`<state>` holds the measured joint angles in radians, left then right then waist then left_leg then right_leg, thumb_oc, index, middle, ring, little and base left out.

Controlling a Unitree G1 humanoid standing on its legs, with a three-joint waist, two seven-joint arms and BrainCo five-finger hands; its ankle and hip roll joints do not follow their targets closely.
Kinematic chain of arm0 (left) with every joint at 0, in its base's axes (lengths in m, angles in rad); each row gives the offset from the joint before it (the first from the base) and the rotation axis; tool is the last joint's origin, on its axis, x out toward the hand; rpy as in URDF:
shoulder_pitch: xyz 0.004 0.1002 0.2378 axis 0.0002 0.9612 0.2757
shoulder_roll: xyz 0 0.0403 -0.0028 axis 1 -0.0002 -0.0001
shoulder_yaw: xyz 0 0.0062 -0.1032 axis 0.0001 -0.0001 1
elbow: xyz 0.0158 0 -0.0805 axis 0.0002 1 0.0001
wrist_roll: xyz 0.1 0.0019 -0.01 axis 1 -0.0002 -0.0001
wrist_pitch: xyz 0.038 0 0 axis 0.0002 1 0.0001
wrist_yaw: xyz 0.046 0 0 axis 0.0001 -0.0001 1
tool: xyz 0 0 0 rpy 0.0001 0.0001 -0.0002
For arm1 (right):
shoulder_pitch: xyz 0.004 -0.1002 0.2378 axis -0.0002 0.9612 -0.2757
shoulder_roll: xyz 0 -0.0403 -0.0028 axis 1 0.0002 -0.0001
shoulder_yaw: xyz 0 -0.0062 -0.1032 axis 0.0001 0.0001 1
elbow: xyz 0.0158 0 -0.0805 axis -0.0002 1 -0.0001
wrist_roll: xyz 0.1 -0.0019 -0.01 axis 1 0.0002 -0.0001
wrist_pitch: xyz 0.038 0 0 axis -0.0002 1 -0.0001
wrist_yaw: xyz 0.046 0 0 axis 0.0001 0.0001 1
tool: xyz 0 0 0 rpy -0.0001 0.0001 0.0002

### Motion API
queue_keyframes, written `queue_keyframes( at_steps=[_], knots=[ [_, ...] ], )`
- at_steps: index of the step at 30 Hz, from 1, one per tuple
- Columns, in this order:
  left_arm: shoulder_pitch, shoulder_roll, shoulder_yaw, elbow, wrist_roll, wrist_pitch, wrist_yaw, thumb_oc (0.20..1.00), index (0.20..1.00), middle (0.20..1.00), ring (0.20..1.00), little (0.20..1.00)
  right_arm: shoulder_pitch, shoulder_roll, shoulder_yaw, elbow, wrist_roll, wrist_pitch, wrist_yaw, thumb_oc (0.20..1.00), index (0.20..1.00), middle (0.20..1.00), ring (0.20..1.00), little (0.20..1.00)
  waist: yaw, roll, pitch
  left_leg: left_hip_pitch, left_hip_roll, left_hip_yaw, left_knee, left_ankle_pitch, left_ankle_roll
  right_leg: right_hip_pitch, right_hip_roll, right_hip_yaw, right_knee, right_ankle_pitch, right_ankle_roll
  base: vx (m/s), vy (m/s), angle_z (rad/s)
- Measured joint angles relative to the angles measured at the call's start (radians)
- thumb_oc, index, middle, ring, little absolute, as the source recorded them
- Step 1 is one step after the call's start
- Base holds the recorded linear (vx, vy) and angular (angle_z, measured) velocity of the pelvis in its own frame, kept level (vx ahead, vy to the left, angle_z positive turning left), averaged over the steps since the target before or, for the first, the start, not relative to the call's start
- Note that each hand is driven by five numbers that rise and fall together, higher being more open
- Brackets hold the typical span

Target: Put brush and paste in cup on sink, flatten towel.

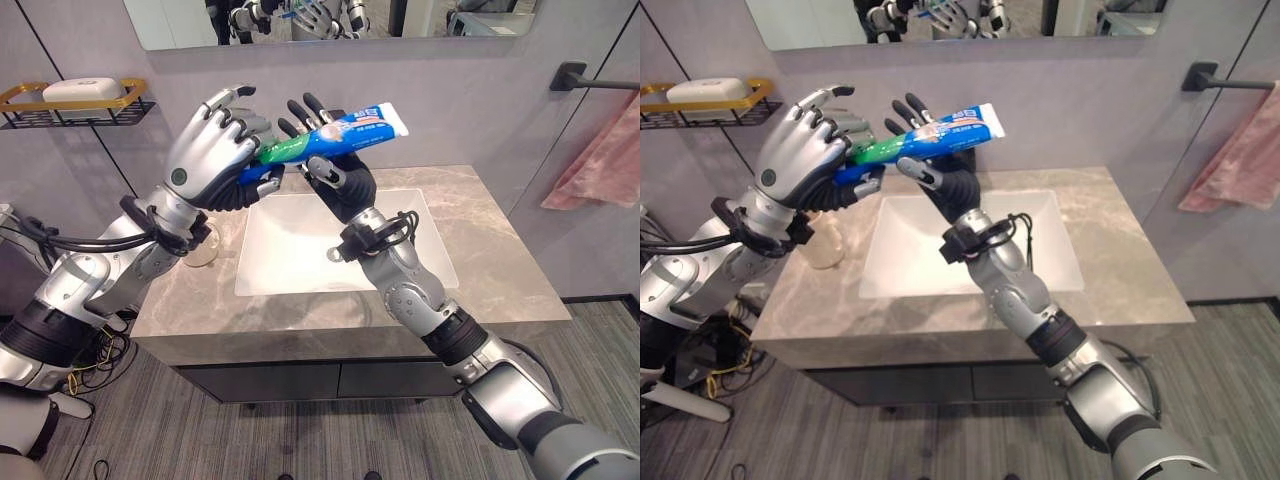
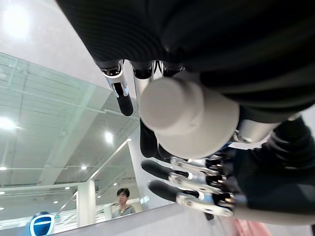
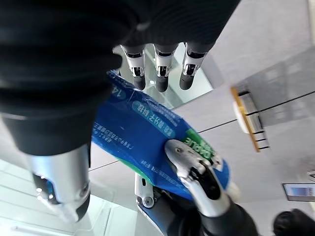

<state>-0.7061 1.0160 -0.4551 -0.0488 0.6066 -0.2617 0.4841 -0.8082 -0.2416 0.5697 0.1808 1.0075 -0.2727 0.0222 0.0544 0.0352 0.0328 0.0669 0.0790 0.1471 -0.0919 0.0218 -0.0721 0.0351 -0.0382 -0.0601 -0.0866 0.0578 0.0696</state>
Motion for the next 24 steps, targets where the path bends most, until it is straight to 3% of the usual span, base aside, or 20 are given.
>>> queue_keyframes(
  at_steps=[9,13,24],
  knots=[
    [0.000,-0.022,-0.004,-0.029,-0.018,-0.019,-0.001,0.200,0.200,0.200,0.200,0.200,-0.010,0.079,-0.045,-0.008,0.000,-0.078,-0.045,1.000,1.000,1.000,1.000,1.000,0.002,0.000,0.000,0.000,0.000,0.000,0.000,0.000,0.000,0.000,0.000,0.000,0.000,-0.001,-0.001,0.00,0.000,0.00],
    [0.000,-0.078,-0.003,-0.030,-0.021,-0.019,-0.001,0.200,0.200,0.200,0.200,0.200,-0.010,0.115,-0.072,-0.018,0.000,-0.118,-0.068,1.000,1.000,1.000,1.000,1.000,0.014,0.001,0.000,0.000,0.000,0.000,0.000,0.000,0.000,0.000,0.000,0.000,0.000,-0.001,-0.001,0.00,0.000,0.00],
    [0.022,-0.129,0.018,-0.055,-0.059,-0.020,-0.019,0.200,0.200,0.200,0.200,0.200,-0.010,0.132,-0.085,-0.063,0.000,-0.149,-0.111,1.000,1.000,1.000,1.000,1.000,0.018,0.004,-0.003,0.000,0.000,-0.002,0.000,0.001,0.000,0.001,0.000,-0.002,0.000,-0.002,-0.002,0.00,0.000,0.00]
  ],
)
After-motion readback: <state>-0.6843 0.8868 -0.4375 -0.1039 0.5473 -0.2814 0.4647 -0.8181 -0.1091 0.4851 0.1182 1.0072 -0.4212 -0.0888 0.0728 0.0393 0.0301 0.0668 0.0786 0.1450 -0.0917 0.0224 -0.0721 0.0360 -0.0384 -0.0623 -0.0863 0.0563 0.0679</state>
